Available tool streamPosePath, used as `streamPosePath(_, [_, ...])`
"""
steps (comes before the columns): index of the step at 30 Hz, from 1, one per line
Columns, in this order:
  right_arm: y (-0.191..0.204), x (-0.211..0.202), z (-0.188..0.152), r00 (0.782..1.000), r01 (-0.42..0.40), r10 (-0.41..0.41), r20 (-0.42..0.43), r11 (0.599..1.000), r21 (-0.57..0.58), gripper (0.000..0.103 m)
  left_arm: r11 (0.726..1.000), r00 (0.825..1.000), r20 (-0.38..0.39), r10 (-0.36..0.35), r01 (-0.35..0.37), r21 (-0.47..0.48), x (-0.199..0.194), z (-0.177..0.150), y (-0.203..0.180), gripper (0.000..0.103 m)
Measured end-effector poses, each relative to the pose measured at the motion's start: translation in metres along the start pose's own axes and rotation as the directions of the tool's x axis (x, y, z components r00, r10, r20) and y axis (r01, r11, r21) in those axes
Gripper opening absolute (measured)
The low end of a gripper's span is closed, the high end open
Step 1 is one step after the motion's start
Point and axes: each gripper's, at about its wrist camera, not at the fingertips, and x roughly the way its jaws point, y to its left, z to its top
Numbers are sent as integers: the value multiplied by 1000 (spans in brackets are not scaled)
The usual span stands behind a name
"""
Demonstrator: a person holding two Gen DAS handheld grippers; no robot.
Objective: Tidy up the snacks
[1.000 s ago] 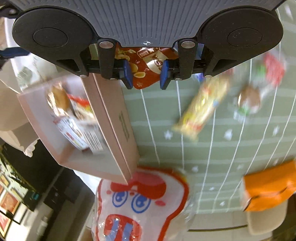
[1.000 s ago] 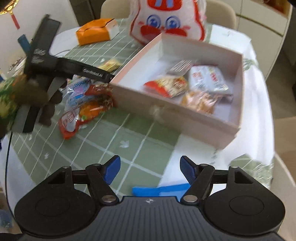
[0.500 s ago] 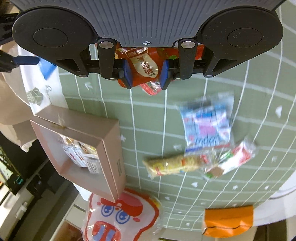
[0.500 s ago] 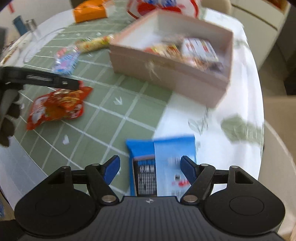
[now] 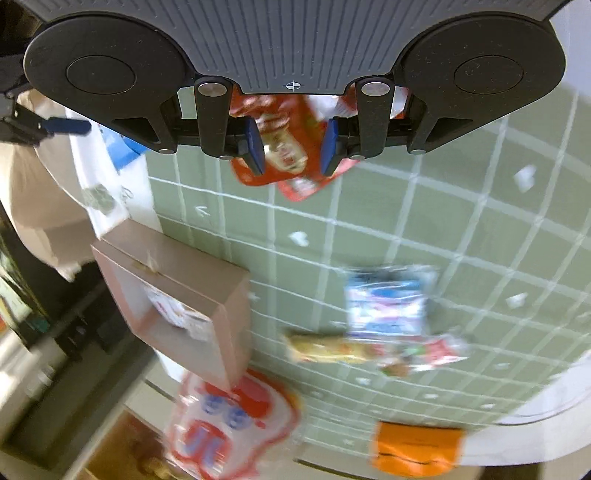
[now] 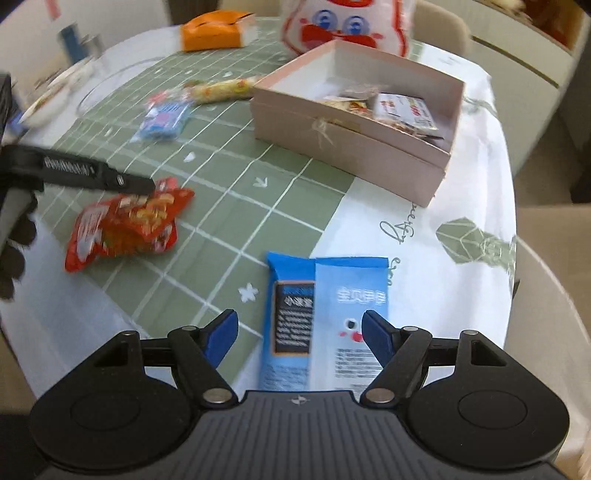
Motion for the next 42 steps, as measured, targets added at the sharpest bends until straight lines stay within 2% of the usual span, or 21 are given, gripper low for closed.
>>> streamPosePath(3, [-11,9,-7,997,-55,55,-56,998,0,76,992,995,65,76,-69,-103,-19,-16,6,37])
streamPosePath(5, [-9,13,-11,996,-81,80,-28,996,-29,78,983,988,75,133,-121,-140,-25,-26,8,37])
streamPosePath(7, [-4,15,-7,994,-108,109,5,992,-57,76,973,986,51,160,-149,-177,-28,-37,8,37])
streamPosePath(11, [18,26,15,979,-193,200,27,970,-149,75,973,984,36,175,-167,-159,-33,-56,-8,38])
streamPosePath(14, [32,40,35,982,-160,178,58,961,-227,75,978,989,4,150,-147,-151,-31,-64,-19,38])
streamPosePath(17, [36,43,55,980,-146,176,96,954,-263,75,982,988,-2,156,-155,-110,-33,-74,-34,38])
streamPosePath(21, [50,28,79,942,-255,315,120,898,-359,76,968,976,-15,217,-218,-125,-37,-82,-41,38])
streamPosePath(25, [94,34,101,925,-270,361,119,845,-461,77,960,970,-18,242,-242,-140,-42,-82,-44,38])
streamPosePath(28, [130,56,114,923,-275,376,81,793,-543,77,959,969,-12,248,-247,-140,-45,-81,-44,38])
streamPosePath(31, [153,83,119,941,-273,338,8,774,-571,76,958,968,-13,252,-251,-139,-46,-80,-46,38])
streamPosePath(32, [153,87,119,940,-287,342,-8,775,-563,74,959,968,-10,249,-248,-137,-47,-79,-46,38])
streamPosePath(33, [151,86,118,937,-291,348,0,784,-549,68,960,970,-8,244,-243,-136,-48,-79,-47,38])
streamPosePath(35, [140,82,119,938,-286,346,28,814,-506,62,963,972,-6,234,-232,-133,-48,-78,-48,38])
streamPosePath(36, [134,78,119,940,-275,339,47,830,-485,53,965,973,-7,229,-228,-129,-47,-78,-48,38])
streamPosePath(38, [117,67,119,937,-273,340,78,853,-445,45,969,975,-8,221,-220,-114,-45,-75,-50,38])
streamPosePath(41, [94,52,114,945,-236,307,112,880,-413,21,973,978,4,210,-209,-102,-42,-70,-52,38])
streamPosePath(42, [86,49,112,949,-224,292,117,889,-400,21,972,977,17,213,-210,-106,-43,-69,-51,38])
